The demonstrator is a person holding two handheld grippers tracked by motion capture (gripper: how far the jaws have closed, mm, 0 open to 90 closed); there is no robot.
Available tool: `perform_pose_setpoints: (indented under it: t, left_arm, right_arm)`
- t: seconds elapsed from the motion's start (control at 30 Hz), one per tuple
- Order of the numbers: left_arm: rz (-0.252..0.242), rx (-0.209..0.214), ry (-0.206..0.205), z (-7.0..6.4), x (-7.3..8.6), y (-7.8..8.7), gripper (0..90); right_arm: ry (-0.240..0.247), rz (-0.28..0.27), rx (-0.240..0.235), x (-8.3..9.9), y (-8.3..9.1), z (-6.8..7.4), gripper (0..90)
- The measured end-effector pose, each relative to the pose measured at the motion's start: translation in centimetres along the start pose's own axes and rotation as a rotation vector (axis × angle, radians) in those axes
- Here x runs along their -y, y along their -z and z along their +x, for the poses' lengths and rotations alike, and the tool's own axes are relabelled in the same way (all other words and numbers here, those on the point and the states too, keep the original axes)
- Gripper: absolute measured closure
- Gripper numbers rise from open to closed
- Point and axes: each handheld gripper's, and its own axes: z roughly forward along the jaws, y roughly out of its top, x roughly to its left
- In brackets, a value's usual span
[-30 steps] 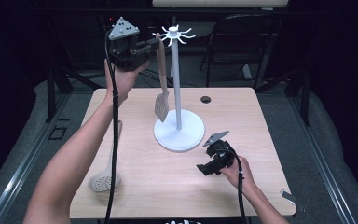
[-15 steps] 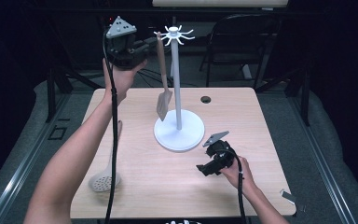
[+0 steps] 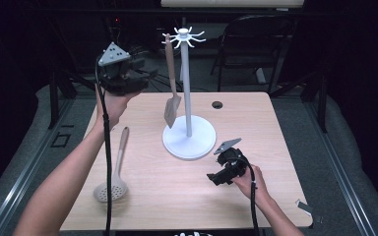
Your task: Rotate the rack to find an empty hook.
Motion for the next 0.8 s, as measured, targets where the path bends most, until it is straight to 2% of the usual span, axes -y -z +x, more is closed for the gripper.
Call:
perform_pose_setpoints:
  t: [0.1, 0.17, 0.2, 0.27, 0.33, 0.37, 0.5, 0.53, 0.57, 0.6, 0.7, 0.8]
  left_arm:
    - [0.029, -0.001, -0.014, -0.1, 1.3, 0.2, 38.1]
    - [0.040, 0.009, -0.017, -0.2, 1.8, 0.2, 30.7]
    - [0.057, 0.015, -0.021, -0.3, 2.7, 0.3, 28.5]
    - [0.069, 0.014, -0.026, -0.4, 3.1, 0.3, 26.1]
    - [0.097, 0.007, -0.034, -0.7, 4.2, 0.3, 20.9]
    - [0.123, 0.005, -0.037, -0.8, 5.3, 0.3, 19.5]
    - [0.169, 0.013, -0.019, -0.8, 7.8, 0.2, 15.2]
    - [0.169, 0.013, -0.019, -0.8, 7.8, 0.2, 14.8]
    - [0.179, 0.010, -0.006, -0.8, 8.9, 0.2, 14.4]
    - [0.179, 0.010, -0.006, -0.8, 8.9, 0.2, 14.3]
    - [0.199, -0.006, 0.034, -0.4, 11.0, 0.4, 13.7]
    - [0.216, -0.037, 0.044, -0.3, 12.5, 0.5, 13.7]
  right_arm:
    - [0.000, 0.008, 0.002, 0.0, -0.1, 0.0, 9.7]
    - [-0.001, 0.008, 0.002, 0.1, -0.2, 0.0, 9.7]
    - [0.001, 0.011, -0.001, 0.1, -0.2, 0.0, 9.7]
    - [0.000, 0.012, -0.002, 0.1, -0.2, -0.1, 9.7]
    - [0.001, 0.014, 0.002, 0.1, -0.2, 0.0, 9.7]
    - [0.000, 0.013, -0.001, 0.1, -0.2, 0.0, 9.7]
    - [0.000, 0.012, 0.001, 0.0, -0.3, 0.1, 9.7]
    - [0.003, 0.013, 0.002, 0.0, -0.3, 0.1, 9.7]
    - [0.006, 0.017, 0.002, 0.0, -0.3, 0.1, 9.7]
    - [0.006, 0.017, 0.002, 0.0, -0.3, 0.1, 9.7]
    - [0.011, 0.025, 0.000, 0.0, -0.3, 0.2, 9.7]
    - [0.013, 0.023, 0.003, 0.1, -0.3, 0.1, 9.8]
